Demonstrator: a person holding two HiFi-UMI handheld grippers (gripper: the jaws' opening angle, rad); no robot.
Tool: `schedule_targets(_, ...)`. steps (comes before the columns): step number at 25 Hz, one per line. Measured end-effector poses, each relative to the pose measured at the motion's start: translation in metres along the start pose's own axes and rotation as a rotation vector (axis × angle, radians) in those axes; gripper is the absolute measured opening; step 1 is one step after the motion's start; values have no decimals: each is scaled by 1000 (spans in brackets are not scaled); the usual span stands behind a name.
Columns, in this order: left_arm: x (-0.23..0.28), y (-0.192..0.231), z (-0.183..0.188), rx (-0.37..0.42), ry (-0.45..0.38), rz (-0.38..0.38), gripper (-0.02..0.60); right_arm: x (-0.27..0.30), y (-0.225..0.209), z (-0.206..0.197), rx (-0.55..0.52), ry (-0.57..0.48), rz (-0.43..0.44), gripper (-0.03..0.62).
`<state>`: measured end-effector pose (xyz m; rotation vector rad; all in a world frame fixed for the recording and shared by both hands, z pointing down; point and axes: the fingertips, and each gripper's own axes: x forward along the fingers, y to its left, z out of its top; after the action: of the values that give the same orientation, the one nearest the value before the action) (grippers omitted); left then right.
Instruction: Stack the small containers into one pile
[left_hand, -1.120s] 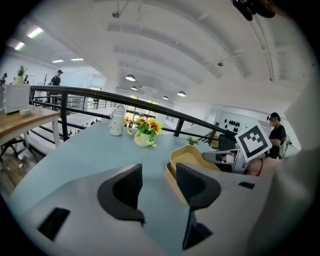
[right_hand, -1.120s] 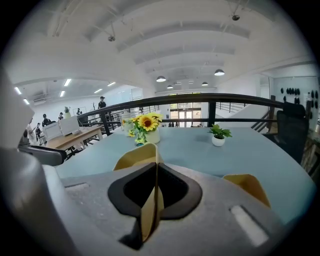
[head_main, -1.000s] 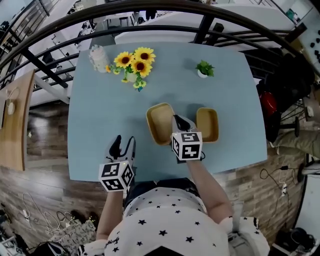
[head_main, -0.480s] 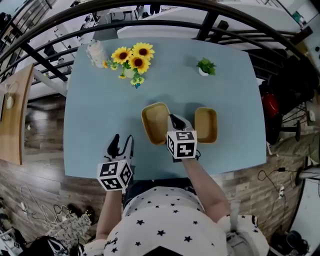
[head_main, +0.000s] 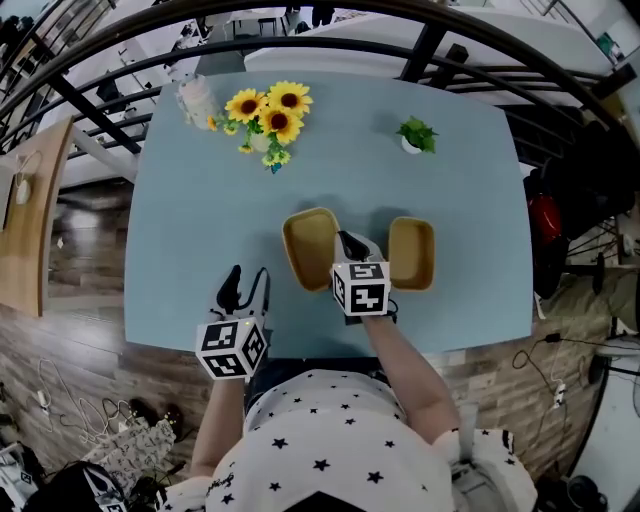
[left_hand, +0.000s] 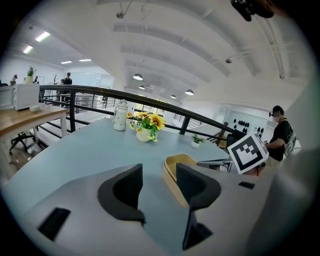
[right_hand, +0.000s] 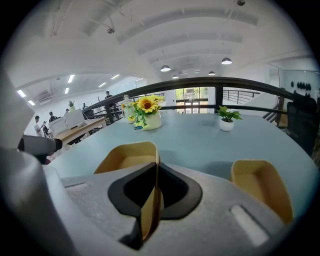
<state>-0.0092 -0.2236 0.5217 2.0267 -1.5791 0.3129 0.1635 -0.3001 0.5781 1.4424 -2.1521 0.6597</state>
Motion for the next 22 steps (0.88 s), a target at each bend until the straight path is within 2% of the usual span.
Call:
schedule_targets(11,3,-4,0,9,-7,11,196,9,-2,-6,-40,14,11,21)
schedule_targets(22,4,-17,3,28,-15,-23,195,3,-3,-4,-48,14,33,29)
